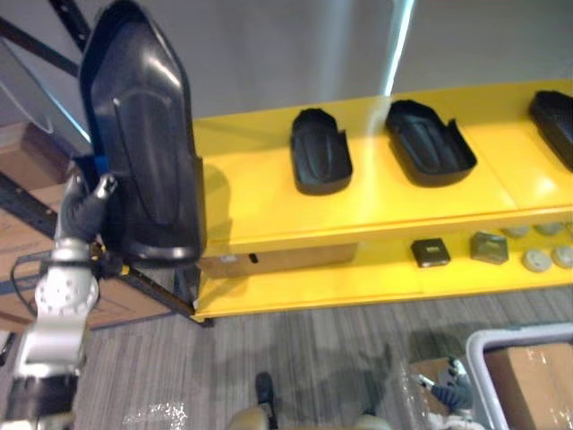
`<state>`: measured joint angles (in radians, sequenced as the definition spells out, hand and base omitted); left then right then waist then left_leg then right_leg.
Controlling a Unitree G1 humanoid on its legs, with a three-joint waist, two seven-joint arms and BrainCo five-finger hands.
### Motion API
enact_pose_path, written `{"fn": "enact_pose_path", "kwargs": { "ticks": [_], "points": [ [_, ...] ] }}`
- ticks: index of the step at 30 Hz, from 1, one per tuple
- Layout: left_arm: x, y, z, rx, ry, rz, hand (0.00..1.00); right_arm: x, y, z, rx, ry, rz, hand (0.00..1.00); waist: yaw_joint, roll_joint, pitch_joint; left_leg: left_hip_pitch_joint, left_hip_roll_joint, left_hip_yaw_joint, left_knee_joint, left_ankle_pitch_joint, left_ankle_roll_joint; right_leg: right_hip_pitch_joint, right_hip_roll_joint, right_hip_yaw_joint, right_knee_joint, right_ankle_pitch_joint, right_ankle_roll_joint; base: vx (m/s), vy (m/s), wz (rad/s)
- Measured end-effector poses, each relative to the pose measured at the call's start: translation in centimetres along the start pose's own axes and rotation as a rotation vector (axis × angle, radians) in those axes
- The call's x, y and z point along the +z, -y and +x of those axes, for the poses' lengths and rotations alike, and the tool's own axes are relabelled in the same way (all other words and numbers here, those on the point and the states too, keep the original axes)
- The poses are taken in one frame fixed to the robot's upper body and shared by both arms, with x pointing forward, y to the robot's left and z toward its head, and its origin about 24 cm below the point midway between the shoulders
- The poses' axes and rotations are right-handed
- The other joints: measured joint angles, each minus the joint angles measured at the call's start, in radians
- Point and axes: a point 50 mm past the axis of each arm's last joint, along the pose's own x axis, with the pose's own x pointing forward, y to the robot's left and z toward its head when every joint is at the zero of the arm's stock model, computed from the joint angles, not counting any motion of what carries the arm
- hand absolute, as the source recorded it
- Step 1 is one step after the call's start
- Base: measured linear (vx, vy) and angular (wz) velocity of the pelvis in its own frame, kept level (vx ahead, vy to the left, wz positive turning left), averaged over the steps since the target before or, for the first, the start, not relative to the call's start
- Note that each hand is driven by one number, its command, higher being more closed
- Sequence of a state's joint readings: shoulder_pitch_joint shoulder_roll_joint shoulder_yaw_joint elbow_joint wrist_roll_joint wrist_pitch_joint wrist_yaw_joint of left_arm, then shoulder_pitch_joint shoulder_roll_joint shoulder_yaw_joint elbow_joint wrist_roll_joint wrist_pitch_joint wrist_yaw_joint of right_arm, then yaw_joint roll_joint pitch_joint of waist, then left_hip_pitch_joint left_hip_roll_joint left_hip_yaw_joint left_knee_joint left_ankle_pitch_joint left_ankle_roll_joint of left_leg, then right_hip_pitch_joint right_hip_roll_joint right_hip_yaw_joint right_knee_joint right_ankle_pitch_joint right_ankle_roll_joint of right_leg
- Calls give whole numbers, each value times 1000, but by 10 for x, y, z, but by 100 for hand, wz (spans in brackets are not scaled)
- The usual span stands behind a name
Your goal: Walk over and take plastic housings, then place them on the shelf
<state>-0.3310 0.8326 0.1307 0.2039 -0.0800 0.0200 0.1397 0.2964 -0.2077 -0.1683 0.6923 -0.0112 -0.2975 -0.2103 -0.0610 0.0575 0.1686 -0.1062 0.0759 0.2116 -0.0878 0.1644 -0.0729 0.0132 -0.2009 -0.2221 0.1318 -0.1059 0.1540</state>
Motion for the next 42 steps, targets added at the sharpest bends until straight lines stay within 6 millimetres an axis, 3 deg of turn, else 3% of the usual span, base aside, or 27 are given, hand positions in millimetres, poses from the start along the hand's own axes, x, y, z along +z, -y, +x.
{"fn": "enact_pose_path", "kwargs": {
  "ticks": [6, 9, 15, 25, 33, 42],
  "points": [
    [-11, -23, 33, 97, -149, 52, 100, -7, 2, 0, 28, -35, -20, 0, -42, 5, 41, 2, 6, 52, 5, 4, -4, -66, -4, 71, 54, -11, -6, -7, 5, -28],
    [-9, -37, 40, 171, -184, 62, 100, -8, -2, 0, 36, -40, -12, 0, -59, 7, 72, 2, 13, 70, 5, 9, -7, -93, 3, 96, 79, -14, -9, -39, -6, -21],
    [-3, -46, 49, 253, -225, 12, 100, -10, -4, -1, 45, -50, -20, 0, -72, 7, 127, -19, 22, 86, 0, 7, -10, -146, 10, 120, 108, -26, -16, -74, -6, -11],
    [-2, -55, 58, 317, -349, -12, 100, 17, -21, 9, 77, 47, 11, 0, -78, -51, 232, -70, 19, 110, 6, 30, 5, -230, 11, 166, 145, -7, -4, 12, -8, -7],
    [20, -55, 70, 287, -288, 67, 100, 36, -25, 18, 64, 98, 64, 0, -68, -46, 274, -74, 18, 112, 7, 30, 6, -245, 11, 170, 160, -17, -9, 17, -9, -1],
    [32, -63, 77, 252, -287, 293, 100, 33, -22, 20, 52, 78, 91, 0, -64, -42, 277, -83, 17, 105, 7, 32, 9, -268, 10, 168, 197, -40, -10, 26, -31, 2]
  ]
}}
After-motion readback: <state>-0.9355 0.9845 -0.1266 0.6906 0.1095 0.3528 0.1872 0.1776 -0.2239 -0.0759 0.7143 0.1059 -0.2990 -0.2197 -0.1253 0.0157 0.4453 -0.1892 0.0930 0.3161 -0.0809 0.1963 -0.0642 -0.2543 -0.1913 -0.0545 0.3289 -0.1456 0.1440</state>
